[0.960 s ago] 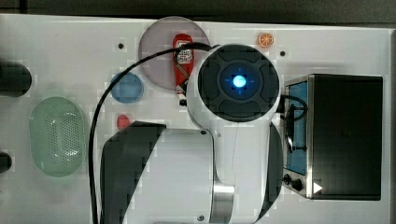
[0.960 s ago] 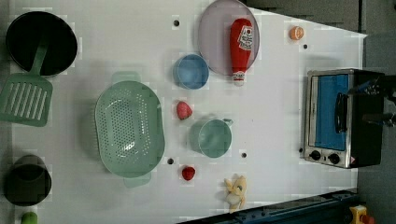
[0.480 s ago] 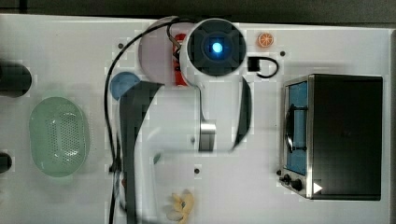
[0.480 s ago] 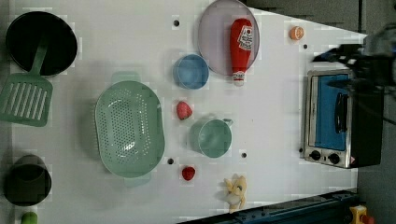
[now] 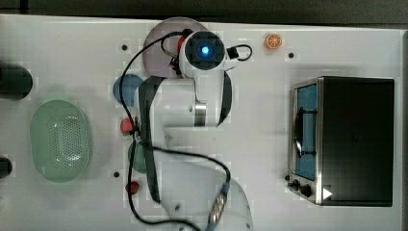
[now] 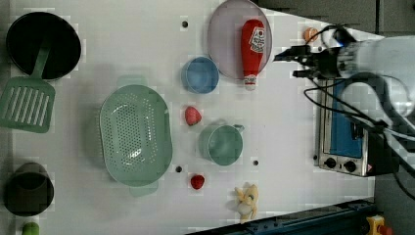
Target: Pick ketchup from plate and place it on table.
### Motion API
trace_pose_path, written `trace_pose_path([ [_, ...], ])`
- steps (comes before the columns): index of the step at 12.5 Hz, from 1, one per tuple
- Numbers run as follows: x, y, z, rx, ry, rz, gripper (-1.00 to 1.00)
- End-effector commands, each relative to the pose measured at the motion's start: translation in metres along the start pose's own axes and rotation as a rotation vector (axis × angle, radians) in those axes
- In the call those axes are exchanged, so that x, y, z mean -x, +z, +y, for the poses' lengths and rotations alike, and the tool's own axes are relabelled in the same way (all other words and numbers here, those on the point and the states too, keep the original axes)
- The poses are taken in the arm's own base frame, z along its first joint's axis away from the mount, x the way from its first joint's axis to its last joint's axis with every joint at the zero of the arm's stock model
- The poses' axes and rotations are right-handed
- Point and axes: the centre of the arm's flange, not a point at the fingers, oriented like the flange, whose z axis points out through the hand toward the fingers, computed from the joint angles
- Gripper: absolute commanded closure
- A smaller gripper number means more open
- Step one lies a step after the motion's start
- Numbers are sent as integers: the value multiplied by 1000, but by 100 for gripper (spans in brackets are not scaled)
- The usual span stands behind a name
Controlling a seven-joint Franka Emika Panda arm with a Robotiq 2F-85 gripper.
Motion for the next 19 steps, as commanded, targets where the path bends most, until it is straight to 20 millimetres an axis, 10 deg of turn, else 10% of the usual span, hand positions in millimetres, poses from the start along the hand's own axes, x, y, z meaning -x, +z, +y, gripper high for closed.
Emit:
trace_pose_path([
  [1,-17,-2,-17,-23,-253,72,-100],
  [8,-35,78,-20,32,-314,23,-100],
  [19,-36,131,-20,-5,-334,136,-93],
])
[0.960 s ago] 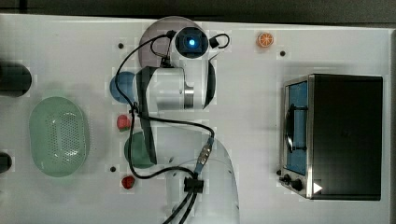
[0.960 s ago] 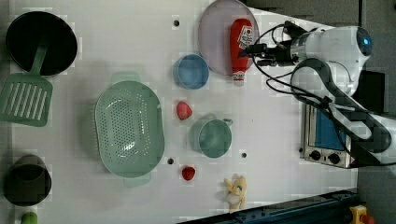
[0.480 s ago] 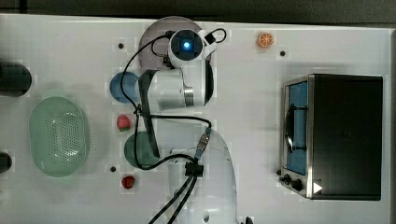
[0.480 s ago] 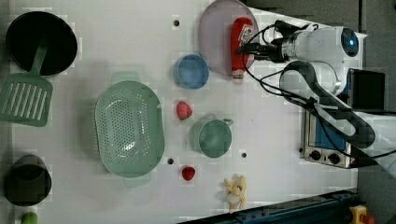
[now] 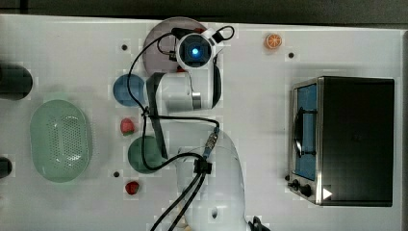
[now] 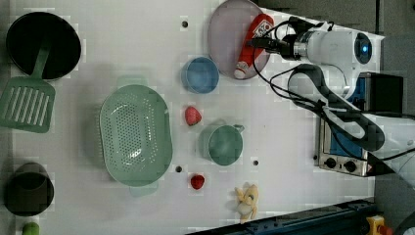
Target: Pick ketchup from plate and place it on table.
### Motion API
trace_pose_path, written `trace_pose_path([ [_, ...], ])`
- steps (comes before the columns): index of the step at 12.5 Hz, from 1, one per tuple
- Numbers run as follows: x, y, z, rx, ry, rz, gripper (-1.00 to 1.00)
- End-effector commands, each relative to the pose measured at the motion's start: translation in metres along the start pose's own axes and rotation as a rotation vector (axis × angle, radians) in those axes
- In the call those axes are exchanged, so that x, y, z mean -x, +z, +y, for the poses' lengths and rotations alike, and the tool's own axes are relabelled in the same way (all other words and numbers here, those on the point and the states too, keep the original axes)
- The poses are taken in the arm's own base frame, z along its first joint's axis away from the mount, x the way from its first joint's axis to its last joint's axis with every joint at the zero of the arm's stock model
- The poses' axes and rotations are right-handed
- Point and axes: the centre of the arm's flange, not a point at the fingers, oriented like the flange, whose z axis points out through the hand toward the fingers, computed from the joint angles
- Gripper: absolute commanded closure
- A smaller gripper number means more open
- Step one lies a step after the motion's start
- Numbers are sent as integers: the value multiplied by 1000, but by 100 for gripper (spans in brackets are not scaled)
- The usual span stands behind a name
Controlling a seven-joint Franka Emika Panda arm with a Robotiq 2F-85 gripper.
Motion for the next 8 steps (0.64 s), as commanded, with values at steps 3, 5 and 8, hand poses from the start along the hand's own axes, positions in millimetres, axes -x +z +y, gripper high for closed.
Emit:
trace_pose_path([
  [3,1,4,1,-2,-39,10,-23],
  [5,-4,-5,3,-1,-36,25,-23],
  [8,-19,-50,3,0,-33,76,-23],
])
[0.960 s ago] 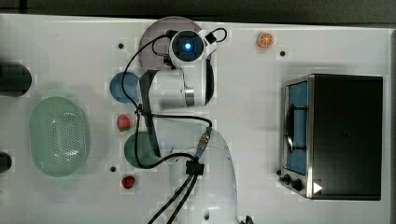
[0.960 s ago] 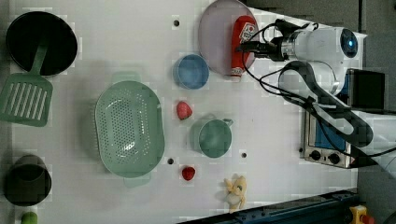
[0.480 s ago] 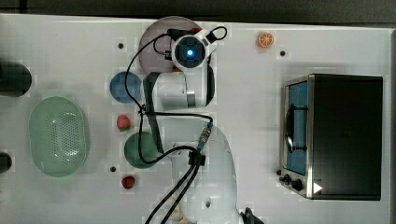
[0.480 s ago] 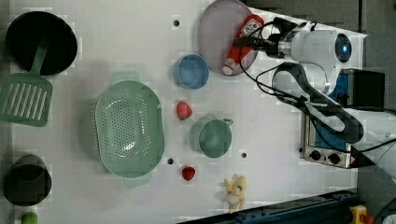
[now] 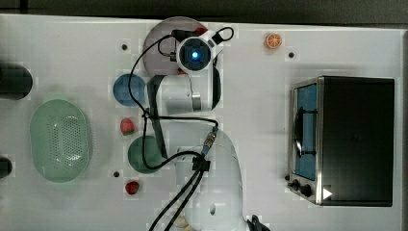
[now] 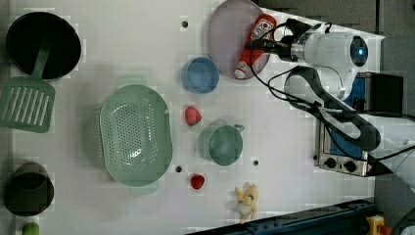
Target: Pick ketchup from plate and place it on table.
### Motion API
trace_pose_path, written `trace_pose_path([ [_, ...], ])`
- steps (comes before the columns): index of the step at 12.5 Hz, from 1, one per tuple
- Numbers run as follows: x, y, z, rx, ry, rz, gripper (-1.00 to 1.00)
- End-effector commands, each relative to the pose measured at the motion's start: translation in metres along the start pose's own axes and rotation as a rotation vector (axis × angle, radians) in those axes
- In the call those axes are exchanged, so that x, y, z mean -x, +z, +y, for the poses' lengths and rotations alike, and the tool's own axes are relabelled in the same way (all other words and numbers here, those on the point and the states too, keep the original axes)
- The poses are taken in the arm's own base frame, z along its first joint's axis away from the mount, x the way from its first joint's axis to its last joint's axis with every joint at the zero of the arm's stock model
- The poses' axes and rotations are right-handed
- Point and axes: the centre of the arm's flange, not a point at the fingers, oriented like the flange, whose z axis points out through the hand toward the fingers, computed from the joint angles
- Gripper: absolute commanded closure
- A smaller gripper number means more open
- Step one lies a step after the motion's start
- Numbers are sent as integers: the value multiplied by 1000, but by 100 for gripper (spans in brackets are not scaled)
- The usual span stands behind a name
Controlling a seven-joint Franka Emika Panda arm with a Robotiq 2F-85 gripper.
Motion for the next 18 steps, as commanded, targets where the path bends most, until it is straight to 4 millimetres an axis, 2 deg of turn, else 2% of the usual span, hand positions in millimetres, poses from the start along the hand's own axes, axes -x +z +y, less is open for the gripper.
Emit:
trace_pose_path([
  [1,-29,-77,3,2,-19,76,-23],
  [4,-26,-142,9,33,-14,23,-23],
  [7,-8,-204,13,55,6,-1,-23],
  [10,23,-241,24,81,32,-51,-23],
  [12,51,-246,35,98,46,-98,-23],
  [14,75,-241,46,106,64,-132,-23],
  [18,117,-202,73,100,232,-240,-23],
])
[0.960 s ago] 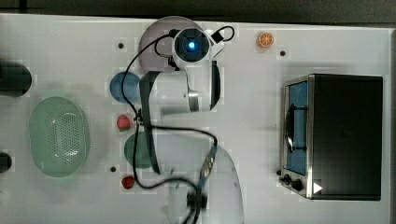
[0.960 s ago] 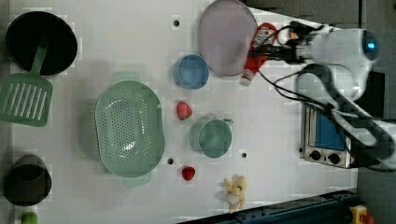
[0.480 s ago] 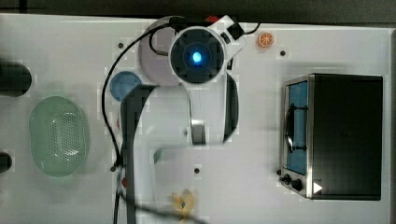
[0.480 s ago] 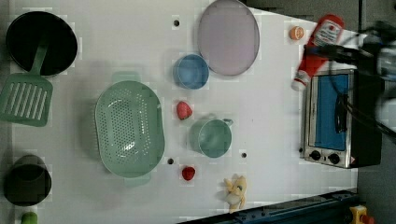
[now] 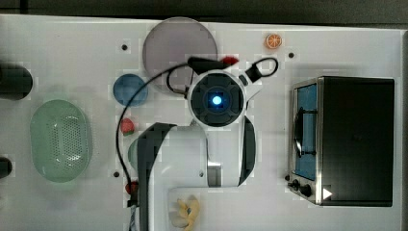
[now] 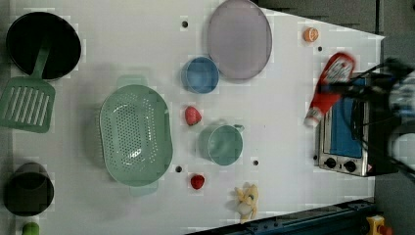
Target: Pick ketchup from plate and place it on table.
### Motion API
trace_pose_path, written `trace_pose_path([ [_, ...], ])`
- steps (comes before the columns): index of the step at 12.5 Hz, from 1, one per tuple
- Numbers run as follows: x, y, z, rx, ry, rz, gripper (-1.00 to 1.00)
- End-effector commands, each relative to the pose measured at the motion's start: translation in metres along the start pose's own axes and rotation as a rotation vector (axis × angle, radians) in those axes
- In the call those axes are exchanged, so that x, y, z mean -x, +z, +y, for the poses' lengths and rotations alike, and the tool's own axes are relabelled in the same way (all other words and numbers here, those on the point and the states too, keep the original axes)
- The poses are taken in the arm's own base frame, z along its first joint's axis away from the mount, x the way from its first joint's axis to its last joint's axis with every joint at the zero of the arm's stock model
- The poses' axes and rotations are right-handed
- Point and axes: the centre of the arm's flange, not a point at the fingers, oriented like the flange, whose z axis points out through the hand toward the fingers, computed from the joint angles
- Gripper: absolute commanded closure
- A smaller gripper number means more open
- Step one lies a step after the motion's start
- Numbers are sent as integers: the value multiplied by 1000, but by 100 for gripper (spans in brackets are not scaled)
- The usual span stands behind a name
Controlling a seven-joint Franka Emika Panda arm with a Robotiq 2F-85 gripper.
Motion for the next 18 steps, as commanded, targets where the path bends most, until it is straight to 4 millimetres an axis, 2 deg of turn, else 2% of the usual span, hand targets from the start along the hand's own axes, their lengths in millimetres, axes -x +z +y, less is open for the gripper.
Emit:
trace_pose_path([
  [1,24,67,20,-1,169,-155,-23],
  [6,28,125,22,0,181,-177,-23],
  [7,28,135,22,-1,182,-178,-31],
  [10,33,159,21,-4,182,-176,-96],
  [12,28,151,21,-13,183,-136,-100],
  [14,23,133,22,-17,208,-109,-100],
  [16,16,99,26,-19,323,-74,-100],
  [18,9,56,30,-17,514,-55,-100],
])
